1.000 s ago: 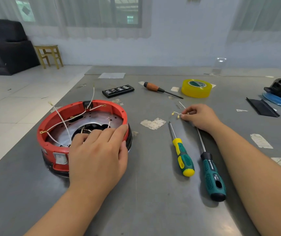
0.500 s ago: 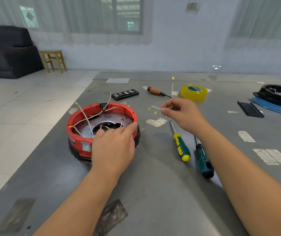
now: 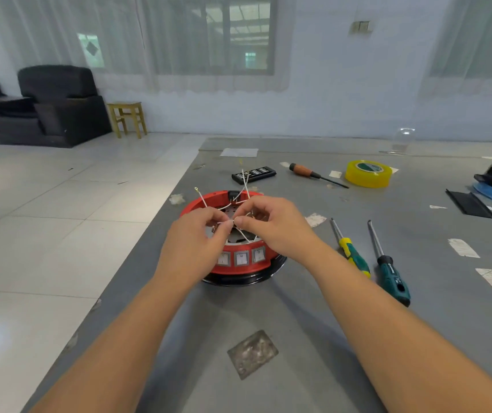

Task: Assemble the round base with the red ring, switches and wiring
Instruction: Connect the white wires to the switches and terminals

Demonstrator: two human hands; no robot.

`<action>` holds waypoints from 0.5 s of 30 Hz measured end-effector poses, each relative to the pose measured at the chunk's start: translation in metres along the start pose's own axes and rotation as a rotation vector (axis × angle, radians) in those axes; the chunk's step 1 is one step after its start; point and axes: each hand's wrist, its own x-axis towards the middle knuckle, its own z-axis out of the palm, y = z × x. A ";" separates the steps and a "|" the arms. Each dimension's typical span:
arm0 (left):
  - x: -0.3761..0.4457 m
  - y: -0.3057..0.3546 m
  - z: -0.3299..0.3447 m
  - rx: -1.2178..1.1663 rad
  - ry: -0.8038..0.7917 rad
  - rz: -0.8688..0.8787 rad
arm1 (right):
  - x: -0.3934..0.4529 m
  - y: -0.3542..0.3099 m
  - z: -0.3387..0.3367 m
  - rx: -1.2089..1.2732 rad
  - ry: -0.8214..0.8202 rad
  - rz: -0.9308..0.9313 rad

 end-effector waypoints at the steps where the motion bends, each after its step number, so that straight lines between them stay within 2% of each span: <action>1: 0.000 -0.004 -0.002 0.011 -0.008 0.003 | 0.001 0.001 0.004 -0.020 -0.005 -0.004; 6: -0.011 -0.015 0.001 -0.072 0.089 -0.032 | 0.004 0.012 0.018 -0.163 0.035 -0.013; 11: -0.015 -0.026 0.008 -0.043 0.095 0.012 | 0.003 0.019 0.022 -0.267 0.038 -0.067; 15: -0.011 -0.021 0.011 -0.107 0.159 -0.128 | 0.002 0.020 0.025 -0.273 0.072 -0.105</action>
